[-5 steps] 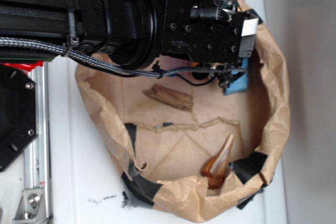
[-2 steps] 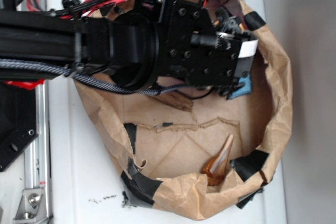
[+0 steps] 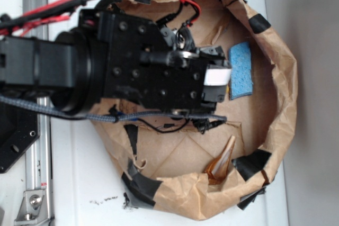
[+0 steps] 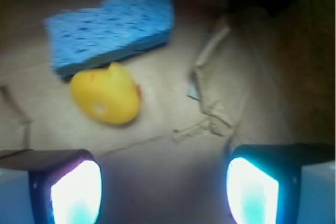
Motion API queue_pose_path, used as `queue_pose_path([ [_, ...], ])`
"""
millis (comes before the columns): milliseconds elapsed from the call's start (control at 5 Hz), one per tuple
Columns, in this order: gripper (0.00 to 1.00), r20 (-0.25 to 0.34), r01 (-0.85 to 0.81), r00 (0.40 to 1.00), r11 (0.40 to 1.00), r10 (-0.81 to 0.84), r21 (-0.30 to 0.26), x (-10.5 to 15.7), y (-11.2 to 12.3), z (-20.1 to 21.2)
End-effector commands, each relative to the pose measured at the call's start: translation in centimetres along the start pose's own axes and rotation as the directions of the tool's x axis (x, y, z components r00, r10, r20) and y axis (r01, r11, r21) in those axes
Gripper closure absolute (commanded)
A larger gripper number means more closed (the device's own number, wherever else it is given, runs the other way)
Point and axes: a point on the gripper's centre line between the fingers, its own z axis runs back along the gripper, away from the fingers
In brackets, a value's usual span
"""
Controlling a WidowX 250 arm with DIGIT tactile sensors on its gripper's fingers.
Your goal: Grab the yellow duck.
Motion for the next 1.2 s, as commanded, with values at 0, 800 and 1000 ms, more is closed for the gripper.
queue_pose_path([
  [0,0.0,0.052,-0.055,0.997,0.991,0.062,-0.124,1.8,3.3,1.1],
  [800,0.0,0.03,-0.053,0.998,0.974,0.061,-0.218,4.8,1.0,-1.3],
  [1000,0.0,0.012,-0.051,0.998,0.977,0.055,-0.209,4.8,0.3,-2.0],
])
